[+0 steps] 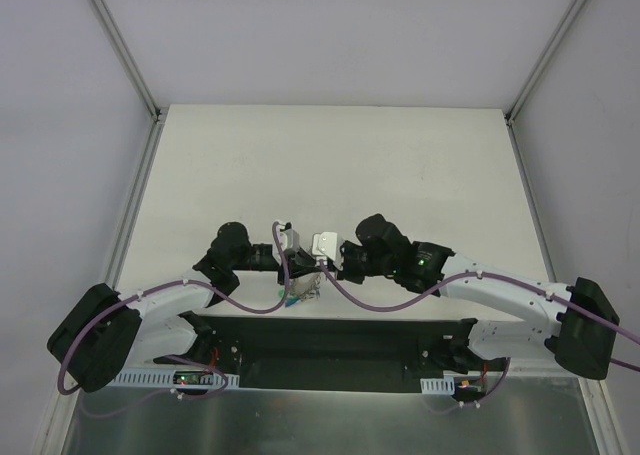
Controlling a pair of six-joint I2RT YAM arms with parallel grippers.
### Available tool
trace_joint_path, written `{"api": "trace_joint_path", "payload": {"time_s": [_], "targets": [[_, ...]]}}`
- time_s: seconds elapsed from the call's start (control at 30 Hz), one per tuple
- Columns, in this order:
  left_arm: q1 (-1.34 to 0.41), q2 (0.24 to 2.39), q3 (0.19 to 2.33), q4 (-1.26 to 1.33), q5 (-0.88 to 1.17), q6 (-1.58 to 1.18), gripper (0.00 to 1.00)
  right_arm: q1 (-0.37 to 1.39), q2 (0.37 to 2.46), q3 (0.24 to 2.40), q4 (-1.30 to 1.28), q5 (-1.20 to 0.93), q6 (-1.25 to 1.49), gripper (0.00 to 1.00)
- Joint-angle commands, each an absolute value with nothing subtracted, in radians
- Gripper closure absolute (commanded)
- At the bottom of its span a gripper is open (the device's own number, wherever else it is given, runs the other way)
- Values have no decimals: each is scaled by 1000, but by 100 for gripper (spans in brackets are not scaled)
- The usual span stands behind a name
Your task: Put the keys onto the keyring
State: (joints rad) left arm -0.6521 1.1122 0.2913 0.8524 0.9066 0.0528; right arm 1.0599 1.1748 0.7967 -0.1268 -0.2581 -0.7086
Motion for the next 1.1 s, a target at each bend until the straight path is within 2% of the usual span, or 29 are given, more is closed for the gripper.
{"api": "trace_joint_path", "payload": {"time_s": [0.0,0.3,0.43,0.73,0.83,1.07], "targets": [[-644,1114,298,969,930,29,100,1066,1192,807,-38,-290,-703,99],[-644,1137,242,1026,772,-61,100,1060,1194,766,-26,-213,-663,99],[-644,1192,152,1208,675,-159,100,1051,1155,727,-18,-183,-637,99],[-646,1575,233,1517,657,-320,100,1005,1042,638,-9,-52,-575,99],[-647,1650,279,1478,643,-312,100,974,1002,611,-11,-35,-571,99],[-647,1623,383,1174,627,-174,100,928,971,589,-8,-32,-563,99]]}}
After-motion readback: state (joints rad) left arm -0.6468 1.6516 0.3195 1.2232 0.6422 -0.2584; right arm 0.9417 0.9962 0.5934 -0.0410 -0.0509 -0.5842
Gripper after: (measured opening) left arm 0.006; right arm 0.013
